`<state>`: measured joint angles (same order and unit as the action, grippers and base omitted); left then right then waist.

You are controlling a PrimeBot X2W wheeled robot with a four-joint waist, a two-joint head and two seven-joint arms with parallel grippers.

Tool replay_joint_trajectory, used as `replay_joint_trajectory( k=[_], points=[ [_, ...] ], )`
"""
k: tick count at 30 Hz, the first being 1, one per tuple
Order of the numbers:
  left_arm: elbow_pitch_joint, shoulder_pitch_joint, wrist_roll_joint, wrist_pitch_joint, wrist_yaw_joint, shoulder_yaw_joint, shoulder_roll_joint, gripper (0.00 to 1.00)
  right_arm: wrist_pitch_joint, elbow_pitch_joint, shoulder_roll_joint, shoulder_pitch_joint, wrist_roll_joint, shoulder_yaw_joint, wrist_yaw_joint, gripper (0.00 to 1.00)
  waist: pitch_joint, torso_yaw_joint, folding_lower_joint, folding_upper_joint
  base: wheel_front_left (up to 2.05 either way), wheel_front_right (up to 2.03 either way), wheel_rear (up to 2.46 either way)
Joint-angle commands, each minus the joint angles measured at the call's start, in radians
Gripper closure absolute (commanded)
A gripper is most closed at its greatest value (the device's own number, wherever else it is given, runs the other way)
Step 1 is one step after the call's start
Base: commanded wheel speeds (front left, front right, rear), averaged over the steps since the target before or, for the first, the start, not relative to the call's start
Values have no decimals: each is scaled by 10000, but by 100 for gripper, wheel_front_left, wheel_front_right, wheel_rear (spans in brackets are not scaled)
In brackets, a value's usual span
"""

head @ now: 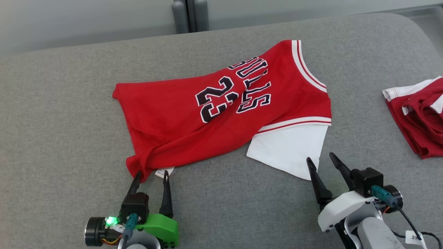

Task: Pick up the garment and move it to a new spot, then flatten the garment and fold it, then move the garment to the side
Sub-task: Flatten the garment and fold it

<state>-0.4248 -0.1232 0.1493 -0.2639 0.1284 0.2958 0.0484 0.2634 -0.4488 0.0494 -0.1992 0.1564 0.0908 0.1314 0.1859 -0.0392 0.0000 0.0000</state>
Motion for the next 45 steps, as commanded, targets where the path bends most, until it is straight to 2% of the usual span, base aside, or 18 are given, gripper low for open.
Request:
replay_joint_trajectory(
  k=[1,9,10,11,13,17,20,23,24,25,26,27,31,37,41,45],
  points=[
    [-143,-227,58,-1,53,-7,49,0,15,-51,35,-132,48,30,-16,0,373,-42,0,0,0,0,0],
    [-727,-547,339,-1,14,-225,48,0,15,-315,35,-343,46,196,-16,0,659,-111,0,0,0,0,0],
    [-730,-563,347,-1,3,-231,48,1,15,-371,35,-371,34,207,-16,0,687,-108,0,0,0,0,0],
    [-740,-567,370,-1,-4,-229,48,7,14,-464,35,-379,7,233,-16,0,715,-99,0,0,0,0,0],
    [-764,-593,376,0,-16,-215,48,9,13,-655,35,-400,35,285,-16,0,777,-77,0,0,0,0,0],
    [-838,-639,446,8,29,-198,48,0,-7,-1049,24,-484,75,600,-12,0,881,-33,0,0,0,0,0],
    [-939,-656,496,11,8,-163,49,0,-48,-1401,0,-506,62,830,-7,0,927,3,0,0,0,0,0],
    [-1038,-645,591,20,-15,-128,51,22,-72,-1657,-16,-451,151,1020,-5,0,914,36,0,0,0,0,0],
    [-1057,-641,617,20,-22,-118,51,51,-81,-1738,-22,-411,169,1097,10,0,909,42,0,0,0,0,0],
    [-1084,-642,652,20,-31,-114,51,69,-95,-1829,-30,-359,201,1205,22,39,901,47,0,0,0,0,0],
    [-1094,-643,687,20,-56,-102,51,100,-109,-1915,-42,-317,178,1304,24,93,890,52,0,0,0,0,0],
    [-1139,-618,702,20,-129,-86,51,100,-129,-2002,-47,-291,236,1361,28,100,881,53,0,0,0,0,0],
    [-1070,-579,718,17,-151,-190,49,100,-124,-1862,-4,-354,482,1295,18,100,832,53,0,0,0,0,0],
    [-563,-396,659,2,-385,-283,49,100,6,-691,48,-386,767,451,-13,100,546,160,0,0,0,0,0],
    [199,-201,506,-1,-928,-250,49,100,8,378,36,-259,868,-311,-13,100,169,314,0,0,0,0,0],
    [881,-206,491,-1,-1650,-315,46,100,8,1294,121,-382,780,-806,-13,100,-235,412,0,0,0,0,0]
  ],
)
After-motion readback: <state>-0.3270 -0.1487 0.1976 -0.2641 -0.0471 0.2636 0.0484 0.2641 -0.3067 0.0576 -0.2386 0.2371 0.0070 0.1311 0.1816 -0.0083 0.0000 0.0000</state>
